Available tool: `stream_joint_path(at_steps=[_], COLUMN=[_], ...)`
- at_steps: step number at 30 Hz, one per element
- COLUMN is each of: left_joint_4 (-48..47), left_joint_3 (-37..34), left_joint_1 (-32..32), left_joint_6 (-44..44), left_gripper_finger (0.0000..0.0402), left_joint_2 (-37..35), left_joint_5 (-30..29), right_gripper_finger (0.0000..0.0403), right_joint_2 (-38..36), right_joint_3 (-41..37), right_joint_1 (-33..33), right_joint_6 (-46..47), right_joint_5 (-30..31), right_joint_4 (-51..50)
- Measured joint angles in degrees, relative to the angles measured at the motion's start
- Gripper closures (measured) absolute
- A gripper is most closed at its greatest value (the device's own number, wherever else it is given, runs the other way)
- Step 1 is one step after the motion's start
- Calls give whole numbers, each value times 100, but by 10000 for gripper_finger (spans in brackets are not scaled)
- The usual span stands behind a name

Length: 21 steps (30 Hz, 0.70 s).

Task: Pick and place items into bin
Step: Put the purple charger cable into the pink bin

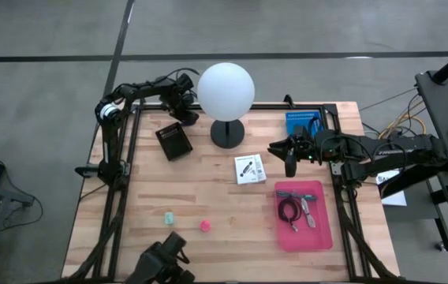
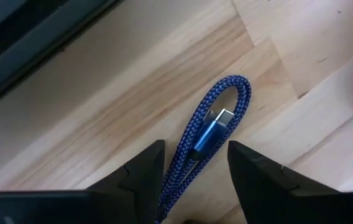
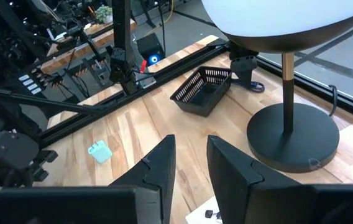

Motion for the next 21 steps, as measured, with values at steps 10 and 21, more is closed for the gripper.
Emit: stream_joint_path(at_steps=[10,21], left_joint_4=[-79,-37], left_joint_3=[-12,-12], left_joint_1=[-2,-2], left_joint_6=[1,27], left_gripper_finger=[384,390], left_joint_2=[9,4], left_joint_5=[16,19], right_gripper_finger=[321,321], right_joint_2=[-1,-1], right_joint_3=[0,0], right_joint_1=[2,0], right_joint_6=[2,2], right_joint_5=[-2,-2], right_joint_4=[0,2])
